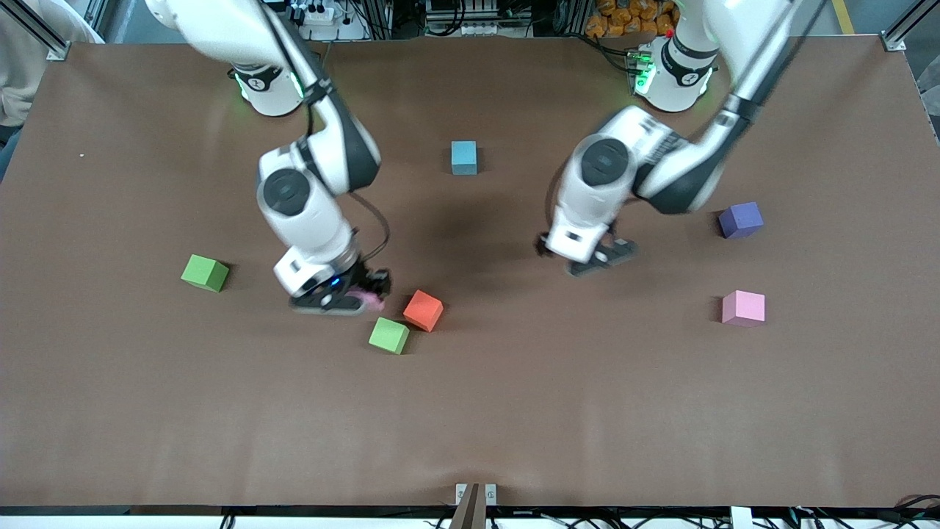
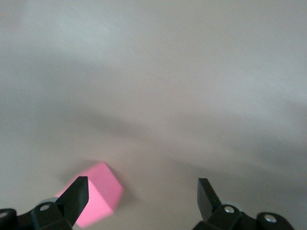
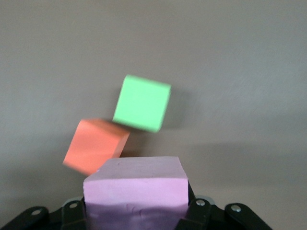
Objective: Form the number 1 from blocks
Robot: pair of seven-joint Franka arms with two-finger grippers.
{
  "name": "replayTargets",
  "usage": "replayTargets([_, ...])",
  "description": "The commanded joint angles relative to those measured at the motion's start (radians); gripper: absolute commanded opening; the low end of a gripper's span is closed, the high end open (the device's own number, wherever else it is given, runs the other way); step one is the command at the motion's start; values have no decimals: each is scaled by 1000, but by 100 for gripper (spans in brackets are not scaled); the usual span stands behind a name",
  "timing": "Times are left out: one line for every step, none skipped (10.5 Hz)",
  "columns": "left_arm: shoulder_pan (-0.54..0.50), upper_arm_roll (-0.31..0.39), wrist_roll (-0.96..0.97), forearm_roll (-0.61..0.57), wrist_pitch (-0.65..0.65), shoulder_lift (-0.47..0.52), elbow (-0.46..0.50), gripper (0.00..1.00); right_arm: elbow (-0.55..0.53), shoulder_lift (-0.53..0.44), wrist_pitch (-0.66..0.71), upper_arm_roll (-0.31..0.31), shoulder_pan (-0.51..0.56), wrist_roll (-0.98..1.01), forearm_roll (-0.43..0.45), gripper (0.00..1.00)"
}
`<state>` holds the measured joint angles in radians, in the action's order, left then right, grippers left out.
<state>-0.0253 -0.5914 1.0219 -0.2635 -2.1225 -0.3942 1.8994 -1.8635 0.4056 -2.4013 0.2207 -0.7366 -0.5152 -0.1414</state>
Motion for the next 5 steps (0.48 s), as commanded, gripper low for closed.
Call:
replayTargets([-146, -13, -202, 7, 55, 25, 10, 100, -88, -65, -1, 17, -120, -80, -15, 63])
replayTargets([-215, -13, -291, 6, 62, 26, 10, 100, -89, -64, -1, 17, -166, -118, -15, 63])
replayTargets([-279, -13, -383, 6, 64, 26, 10, 100, -91, -59, -2, 16, -205, -167, -15, 63])
replayTargets([-339, -12, -458, -8, 64, 25, 9, 100, -92, -51, -8, 16, -246, -230, -15, 63])
replayTargets([-396, -11, -517, -67, 64, 17, 10, 100, -94, -39, -13, 16, -282, -280, -15, 63])
